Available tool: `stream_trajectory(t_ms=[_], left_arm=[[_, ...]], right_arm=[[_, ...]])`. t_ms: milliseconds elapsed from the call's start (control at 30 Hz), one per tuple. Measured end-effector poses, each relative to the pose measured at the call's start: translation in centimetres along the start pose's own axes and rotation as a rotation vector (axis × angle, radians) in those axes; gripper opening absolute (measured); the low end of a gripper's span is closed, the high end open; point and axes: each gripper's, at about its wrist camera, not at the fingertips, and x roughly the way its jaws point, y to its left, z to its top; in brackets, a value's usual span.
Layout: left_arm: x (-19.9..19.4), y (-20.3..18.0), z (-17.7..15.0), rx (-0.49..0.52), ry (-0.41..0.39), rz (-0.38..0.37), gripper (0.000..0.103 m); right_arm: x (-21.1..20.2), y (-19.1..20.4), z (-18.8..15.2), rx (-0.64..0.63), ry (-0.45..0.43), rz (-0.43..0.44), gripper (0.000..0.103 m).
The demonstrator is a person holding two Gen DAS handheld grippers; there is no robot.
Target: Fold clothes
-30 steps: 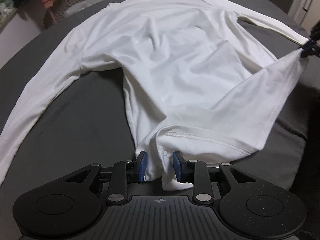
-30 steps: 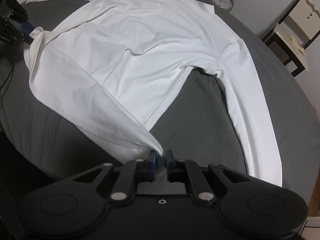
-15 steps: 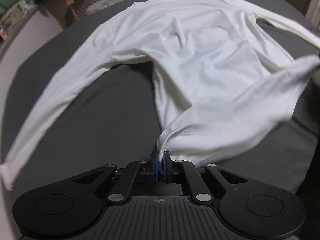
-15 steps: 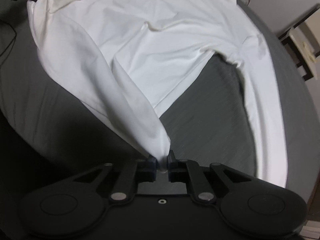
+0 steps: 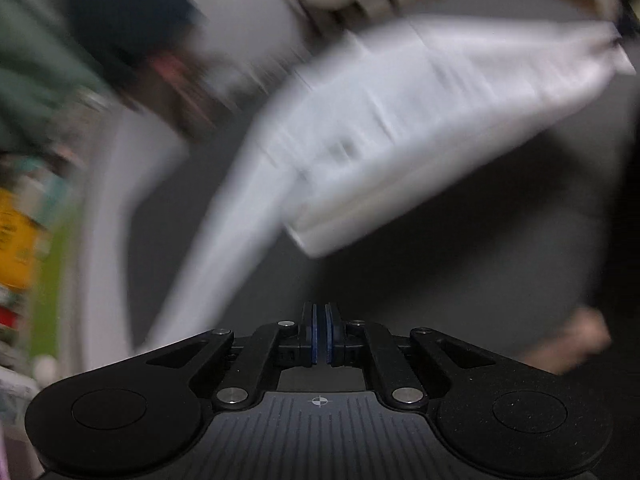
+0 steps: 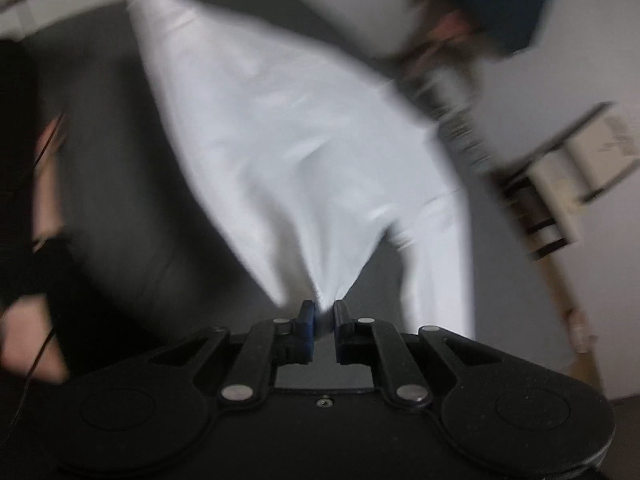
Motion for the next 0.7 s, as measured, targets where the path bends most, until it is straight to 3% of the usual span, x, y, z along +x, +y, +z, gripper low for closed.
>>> stream_trajectory(t_ms=[100, 233, 467, 567, 633, 700], left_arm=[[2.2, -1.8, -0.9, 0.068, 0.069, -0.052, 0.004], [3.3, -0.8, 0.0, 0.010, 0.013, -0.060, 0.005], [5.8, -0.8, 0.8, -0.075, 0.033, -0.125, 0.007], [5.0, -1.1, 0.3, -0.155, 0.000, -0.147, 0.036], [4.3, -1.1, 0.3, -0.199, -0.045, -0.135, 0.068], [3.4, -1.3, 0.3, -0.222, -0.099, -0.105, 0.076]], right_arm=[[2.9, 1.3, -0.1, -0.049, 0.094, 0.075, 0.009], [5.3, 1.3, 1.0, -0.040, 0.134, 0.118, 0.009], [8.3, 2.1, 1.7, -0.002, 0.223, 0.149, 0.009], [9.3, 1.7, 1.4, 0.042, 0.241, 0.143, 0.010], [9.6, 1.2, 1.4, 0.105, 0.233, 0.152, 0.010], [9.9, 0.8, 1.3, 0.170, 0.230, 0.174, 0.011]])
